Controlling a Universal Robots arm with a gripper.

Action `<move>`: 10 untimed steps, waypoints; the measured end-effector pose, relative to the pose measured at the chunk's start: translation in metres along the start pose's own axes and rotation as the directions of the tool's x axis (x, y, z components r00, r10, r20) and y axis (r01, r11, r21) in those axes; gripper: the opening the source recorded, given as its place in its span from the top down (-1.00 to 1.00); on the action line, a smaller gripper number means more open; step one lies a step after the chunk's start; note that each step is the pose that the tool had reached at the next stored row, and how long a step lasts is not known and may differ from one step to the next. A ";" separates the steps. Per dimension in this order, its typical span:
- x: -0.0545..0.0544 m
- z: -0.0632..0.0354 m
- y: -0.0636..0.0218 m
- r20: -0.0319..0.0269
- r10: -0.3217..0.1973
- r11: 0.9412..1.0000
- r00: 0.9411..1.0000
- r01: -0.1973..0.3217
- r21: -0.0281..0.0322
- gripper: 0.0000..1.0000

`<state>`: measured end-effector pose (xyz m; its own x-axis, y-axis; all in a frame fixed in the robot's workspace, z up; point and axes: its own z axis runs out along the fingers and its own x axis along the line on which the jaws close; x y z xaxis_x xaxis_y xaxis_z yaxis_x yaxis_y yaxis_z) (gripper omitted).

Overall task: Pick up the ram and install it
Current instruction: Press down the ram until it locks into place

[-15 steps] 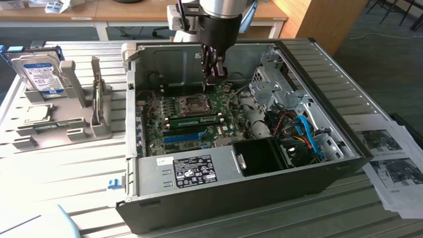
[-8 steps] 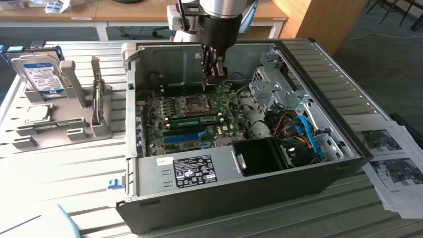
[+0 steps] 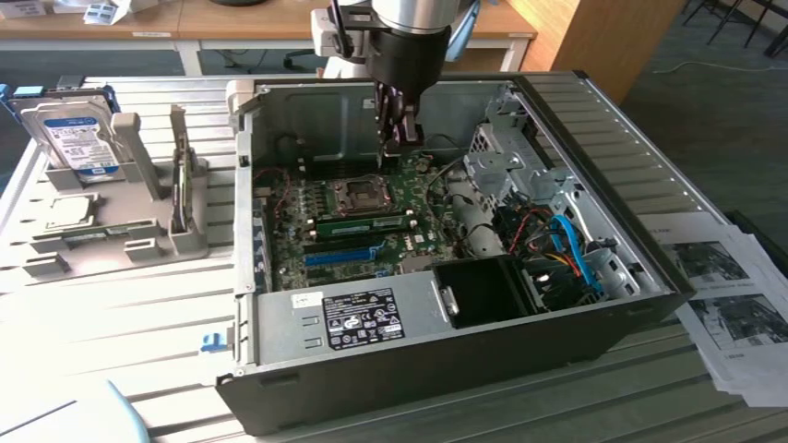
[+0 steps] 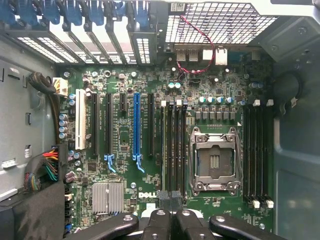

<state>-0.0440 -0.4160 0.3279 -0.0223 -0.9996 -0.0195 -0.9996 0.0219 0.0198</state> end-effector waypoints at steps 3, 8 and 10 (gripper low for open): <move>0.000 -0.0001 0.0000 0.000 0.000 1.000 1.000 0.000 0.000 0.81; 0.000 -0.0002 0.0000 0.000 0.000 1.000 1.000 0.000 0.000 0.81; 0.000 -0.0002 0.0000 0.000 0.000 1.000 1.000 0.000 0.000 0.81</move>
<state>-0.0441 -0.4160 0.3280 -0.0223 -0.9996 -0.0196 -0.9996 0.0219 0.0198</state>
